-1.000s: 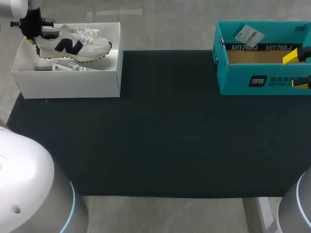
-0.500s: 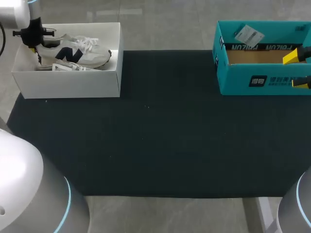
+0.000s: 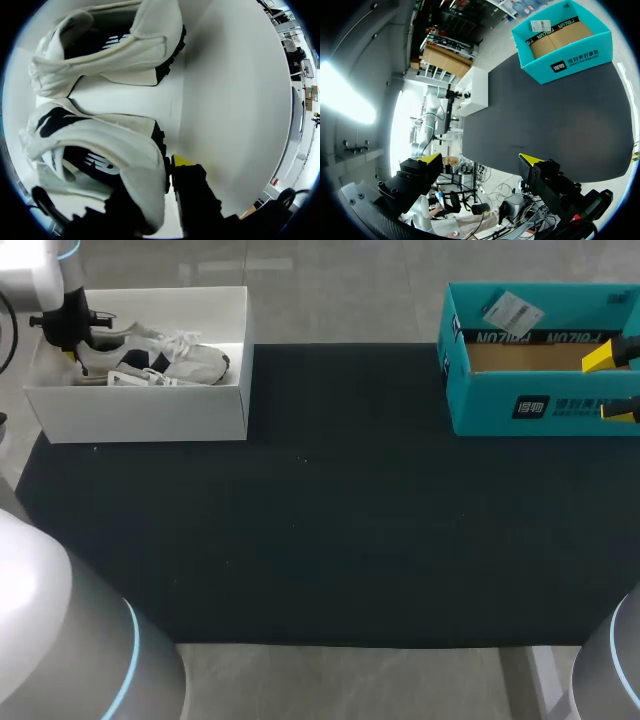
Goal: Take the shoe out of the shoebox, open the shoe tongue, remove and reinsert the insole, then place the shoe into the shoebox
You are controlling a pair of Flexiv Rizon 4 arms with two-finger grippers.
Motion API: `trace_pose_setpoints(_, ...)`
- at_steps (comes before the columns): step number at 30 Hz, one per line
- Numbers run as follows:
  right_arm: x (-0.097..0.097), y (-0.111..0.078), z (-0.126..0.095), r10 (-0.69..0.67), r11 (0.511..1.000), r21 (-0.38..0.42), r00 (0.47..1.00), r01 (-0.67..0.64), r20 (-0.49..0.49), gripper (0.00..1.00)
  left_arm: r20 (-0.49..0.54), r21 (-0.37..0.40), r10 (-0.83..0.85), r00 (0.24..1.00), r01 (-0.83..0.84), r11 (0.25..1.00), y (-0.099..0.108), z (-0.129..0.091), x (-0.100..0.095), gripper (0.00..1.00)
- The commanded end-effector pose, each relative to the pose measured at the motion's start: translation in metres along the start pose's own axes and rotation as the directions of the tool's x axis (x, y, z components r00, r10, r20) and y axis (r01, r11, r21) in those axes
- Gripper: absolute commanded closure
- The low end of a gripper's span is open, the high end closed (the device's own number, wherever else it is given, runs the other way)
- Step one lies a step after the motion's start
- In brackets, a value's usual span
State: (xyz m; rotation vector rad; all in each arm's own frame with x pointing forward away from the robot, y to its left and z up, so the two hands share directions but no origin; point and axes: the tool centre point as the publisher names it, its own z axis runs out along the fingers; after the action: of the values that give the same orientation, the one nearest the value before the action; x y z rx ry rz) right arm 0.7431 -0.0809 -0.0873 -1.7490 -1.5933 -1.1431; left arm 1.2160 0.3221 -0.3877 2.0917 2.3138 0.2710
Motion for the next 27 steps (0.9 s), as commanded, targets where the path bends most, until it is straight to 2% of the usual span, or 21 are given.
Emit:
trace_pose_setpoints(1, 0.000, 0.000, 0.001, 0.001, 1.000, 0.001, 1.000, -0.001, 0.002, 0.00, 0.003, 0.019, 0.008, 1.000, -0.008, 1.000, 0.010, -0.004, -0.001, 0.00)
trace_pose_setpoints(8, 0.000, 0.000, 0.001, 0.001, 1.000, 0.001, 1.000, -0.001, 0.002, 0.00, 0.005, -0.021, -0.019, 1.000, 0.019, 1.000, 0.006, -0.039, 0.004, 0.00)
trace_pose_setpoints(17, 0.000, 0.000, 0.001, 0.001, 1.000, 0.001, 1.000, -0.001, 0.002, 0.00, 0.024, -0.036, -0.005, 1.000, 0.006, 0.999, -0.015, -0.085, -0.001, 0.00)
trace_pose_setpoints(23, 0.000, 0.000, 0.001, 0.001, 1.000, 0.001, 1.000, -0.001, 0.002, 0.00, 0.037, -0.064, -0.014, 0.999, 0.016, 0.998, -0.036, -0.113, -0.004, 0.00)
trace_pose_setpoints(27, 0.000, 0.000, 0.001, 0.001, 1.000, 0.001, 1.000, -0.001, 0.002, 0.00, 0.042, -0.095, 0.009, 0.999, -0.005, 0.995, -0.060, -0.123, -0.007, 0.00)
